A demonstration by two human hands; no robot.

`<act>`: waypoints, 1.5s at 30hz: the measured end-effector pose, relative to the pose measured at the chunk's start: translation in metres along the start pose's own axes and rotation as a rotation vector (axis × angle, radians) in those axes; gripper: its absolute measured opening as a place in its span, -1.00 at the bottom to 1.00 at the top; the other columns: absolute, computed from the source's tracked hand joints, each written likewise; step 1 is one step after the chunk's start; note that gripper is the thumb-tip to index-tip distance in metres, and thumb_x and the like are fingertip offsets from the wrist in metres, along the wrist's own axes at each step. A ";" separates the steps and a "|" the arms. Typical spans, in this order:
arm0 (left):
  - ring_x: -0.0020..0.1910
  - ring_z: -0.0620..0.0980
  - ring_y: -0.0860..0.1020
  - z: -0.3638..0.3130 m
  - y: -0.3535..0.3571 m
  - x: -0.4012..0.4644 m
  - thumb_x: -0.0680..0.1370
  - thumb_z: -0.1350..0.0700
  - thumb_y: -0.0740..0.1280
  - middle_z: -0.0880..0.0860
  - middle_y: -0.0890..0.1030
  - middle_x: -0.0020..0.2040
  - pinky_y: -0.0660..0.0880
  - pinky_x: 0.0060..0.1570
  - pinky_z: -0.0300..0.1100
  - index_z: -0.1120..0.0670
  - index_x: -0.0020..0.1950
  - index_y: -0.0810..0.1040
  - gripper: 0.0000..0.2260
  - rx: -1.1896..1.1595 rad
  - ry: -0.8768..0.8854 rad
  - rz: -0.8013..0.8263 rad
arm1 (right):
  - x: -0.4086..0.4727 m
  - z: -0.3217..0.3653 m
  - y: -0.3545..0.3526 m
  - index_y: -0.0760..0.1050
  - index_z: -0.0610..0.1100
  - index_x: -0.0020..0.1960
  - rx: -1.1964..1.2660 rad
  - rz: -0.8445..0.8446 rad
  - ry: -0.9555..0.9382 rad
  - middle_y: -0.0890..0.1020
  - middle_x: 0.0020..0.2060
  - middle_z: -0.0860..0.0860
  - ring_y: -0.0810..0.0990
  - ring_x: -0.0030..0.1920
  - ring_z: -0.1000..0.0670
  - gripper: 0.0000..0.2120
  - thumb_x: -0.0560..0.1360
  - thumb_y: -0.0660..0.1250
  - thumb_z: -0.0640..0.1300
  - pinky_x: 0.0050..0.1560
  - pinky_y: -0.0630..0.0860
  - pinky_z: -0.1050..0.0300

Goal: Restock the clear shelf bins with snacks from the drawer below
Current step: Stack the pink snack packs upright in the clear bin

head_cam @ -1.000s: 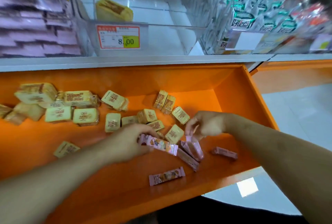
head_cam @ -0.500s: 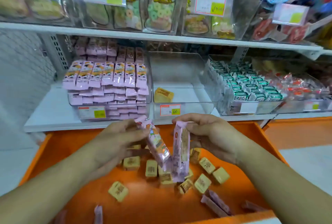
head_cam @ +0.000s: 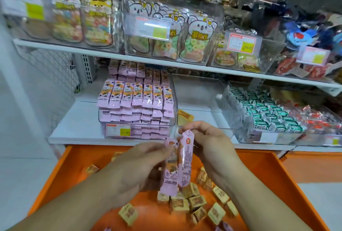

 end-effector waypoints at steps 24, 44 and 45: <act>0.07 0.00 0.72 -0.018 0.002 -0.008 0.60 0.13 0.44 -0.01 0.76 0.06 0.62 0.14 0.06 -0.05 0.23 0.69 -0.78 0.112 0.252 -0.152 | -0.017 0.006 0.003 0.53 -0.06 0.16 -0.227 0.023 -0.036 0.73 0.00 -0.11 0.74 -0.03 -0.16 -0.79 0.60 0.39 -0.31 0.04 0.66 -0.15; 0.13 -0.29 0.65 -0.038 -0.015 -0.022 0.46 0.24 0.58 -0.22 0.72 0.09 0.62 0.03 -0.26 -0.13 0.32 0.52 -0.47 0.342 0.384 -0.157 | -0.019 0.010 0.011 0.43 0.01 0.32 -0.219 0.210 -0.026 0.76 0.07 -0.07 0.74 0.11 -0.12 -0.51 0.53 0.46 -0.38 0.33 0.55 -0.23; 0.15 -0.30 0.63 -0.040 -0.016 -0.023 0.46 0.25 0.57 -0.28 0.69 0.12 0.62 0.04 -0.26 -0.14 0.35 0.50 -0.45 0.375 0.417 -0.162 | -0.019 0.011 0.011 0.45 0.01 0.31 -0.234 0.195 -0.046 0.76 0.08 -0.05 0.74 0.10 -0.10 -0.50 0.51 0.47 -0.40 0.31 0.57 -0.22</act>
Point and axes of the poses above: each hand's wrist, its own x-axis towards the middle knuckle, its own y-axis out of the palm, z = x × y, the point moved 2 cm from there along x, towards the middle knuckle
